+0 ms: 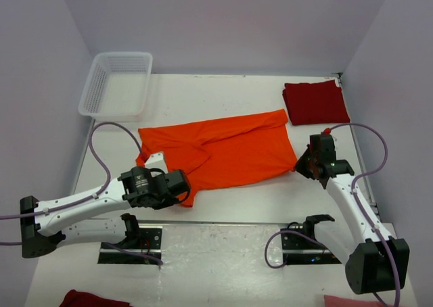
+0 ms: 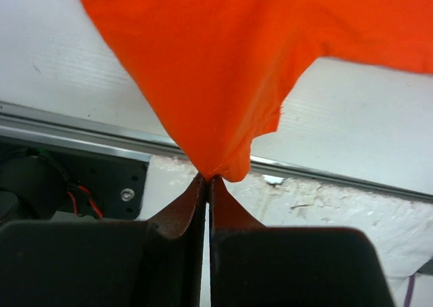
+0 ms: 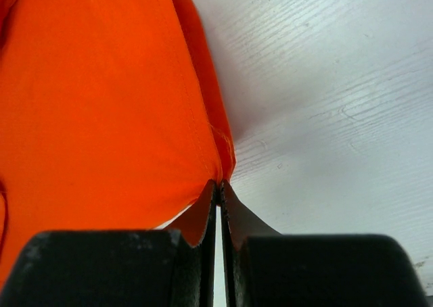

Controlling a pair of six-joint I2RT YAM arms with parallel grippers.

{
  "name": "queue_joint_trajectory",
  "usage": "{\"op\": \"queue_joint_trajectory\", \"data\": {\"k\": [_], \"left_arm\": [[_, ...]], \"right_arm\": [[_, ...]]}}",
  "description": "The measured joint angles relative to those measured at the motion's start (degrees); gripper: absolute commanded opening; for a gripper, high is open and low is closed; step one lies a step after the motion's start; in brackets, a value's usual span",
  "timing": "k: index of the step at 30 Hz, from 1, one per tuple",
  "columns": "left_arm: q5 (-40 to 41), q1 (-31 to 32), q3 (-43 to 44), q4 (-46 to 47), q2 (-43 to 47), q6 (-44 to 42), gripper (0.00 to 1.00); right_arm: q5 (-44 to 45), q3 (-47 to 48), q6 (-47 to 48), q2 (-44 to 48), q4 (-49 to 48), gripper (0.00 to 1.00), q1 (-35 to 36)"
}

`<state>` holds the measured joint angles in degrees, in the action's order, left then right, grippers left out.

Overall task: Fold and stack the t-shirts
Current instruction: Grap the side of the flattened tshirt closest away from the robot with both arms, then fold the other side of the tshirt into a rectangle

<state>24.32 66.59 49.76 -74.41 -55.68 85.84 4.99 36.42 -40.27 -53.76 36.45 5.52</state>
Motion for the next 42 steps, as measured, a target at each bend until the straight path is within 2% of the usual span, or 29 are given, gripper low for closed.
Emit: {"op": "queue_joint_trajectory", "data": {"k": [6, 14, 21, 26, 32, 42], "left_arm": [[4.63, -1.86, 9.97, 2.12, -7.04, -7.91, 0.00], [3.85, -24.55, 16.33, 13.77, -12.02, -30.80, 0.00], [0.22, -34.03, 22.51, 21.97, -22.67, -43.63, 0.00], [-1.84, -38.12, 26.01, 25.38, -29.77, -48.35, 0.00], [-3.54, -41.92, 29.29, 28.04, -35.32, -51.67, 0.00], [-4.24, -43.93, 32.35, 28.76, -38.07, -54.12, 0.00]], "right_arm": [[-0.22, 3.98, 1.36, -3.76, -0.44, 0.00, -0.02], [-0.57, 12.83, 4.74, -14.99, -1.68, 0.00, -0.02], [-1.79, 22.86, 7.48, -27.02, -1.60, 0.00, -0.50], [-3.10, 31.47, 9.99, -37.86, -1.14, 0.00, -1.09], [-3.48, 37.53, 11.89, -47.91, -0.57, 0.00, -1.16], [-3.45, 42.16, 12.90, -50.45, 0.72, 0.00, -2.05]]}}
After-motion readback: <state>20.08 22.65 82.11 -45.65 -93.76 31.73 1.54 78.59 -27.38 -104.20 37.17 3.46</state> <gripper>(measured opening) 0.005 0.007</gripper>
